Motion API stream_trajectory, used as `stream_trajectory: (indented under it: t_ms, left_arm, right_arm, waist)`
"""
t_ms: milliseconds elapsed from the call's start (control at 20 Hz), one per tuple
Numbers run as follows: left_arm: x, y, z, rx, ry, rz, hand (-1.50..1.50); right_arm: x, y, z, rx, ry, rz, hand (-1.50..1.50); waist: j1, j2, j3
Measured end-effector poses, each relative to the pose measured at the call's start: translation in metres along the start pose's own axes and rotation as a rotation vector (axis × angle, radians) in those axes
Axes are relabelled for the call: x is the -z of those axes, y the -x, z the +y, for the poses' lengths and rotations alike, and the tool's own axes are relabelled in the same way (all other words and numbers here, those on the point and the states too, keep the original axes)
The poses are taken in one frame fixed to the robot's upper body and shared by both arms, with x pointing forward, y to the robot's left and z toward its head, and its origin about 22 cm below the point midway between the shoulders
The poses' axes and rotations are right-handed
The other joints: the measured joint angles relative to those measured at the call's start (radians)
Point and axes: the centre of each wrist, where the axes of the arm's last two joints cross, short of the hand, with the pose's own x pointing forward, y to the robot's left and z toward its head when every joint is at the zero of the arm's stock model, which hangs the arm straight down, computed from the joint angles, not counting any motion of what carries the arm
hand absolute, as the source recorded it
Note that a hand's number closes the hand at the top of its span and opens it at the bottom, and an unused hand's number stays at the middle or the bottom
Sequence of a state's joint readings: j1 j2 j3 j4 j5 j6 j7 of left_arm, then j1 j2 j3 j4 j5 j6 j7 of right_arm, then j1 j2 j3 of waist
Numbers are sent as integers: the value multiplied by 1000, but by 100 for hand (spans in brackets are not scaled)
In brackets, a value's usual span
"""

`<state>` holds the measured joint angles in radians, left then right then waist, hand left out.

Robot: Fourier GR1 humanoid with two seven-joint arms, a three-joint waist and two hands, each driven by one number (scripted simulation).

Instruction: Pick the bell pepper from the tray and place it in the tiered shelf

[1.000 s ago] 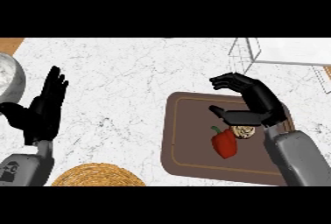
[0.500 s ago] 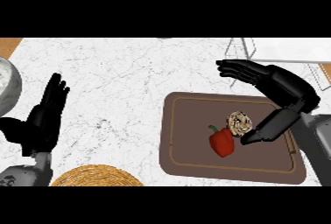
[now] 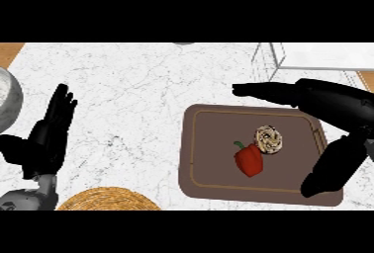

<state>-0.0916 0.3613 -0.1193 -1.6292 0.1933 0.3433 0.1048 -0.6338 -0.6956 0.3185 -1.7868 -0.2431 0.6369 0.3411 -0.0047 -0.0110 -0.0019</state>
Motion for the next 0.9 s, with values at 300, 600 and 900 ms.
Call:
stream_trajectory:
  t_ms: [300,600,900]
  left_arm:
    - [-3,-2,-2,-3,1,-8,0]
    - [-6,-3,-2,-9,1,-8,0]
    - [-6,2,4,-8,0,-14,0]
  right_arm:
    - [14,-31,28,-216,-34,162,-150]
    - [31,-43,61,-340,-40,271,-150]
    - [44,-37,88,-489,-66,408,-150]
  waist:
    - [6,5,1]
    - [9,8,1]
    - [9,10,1]
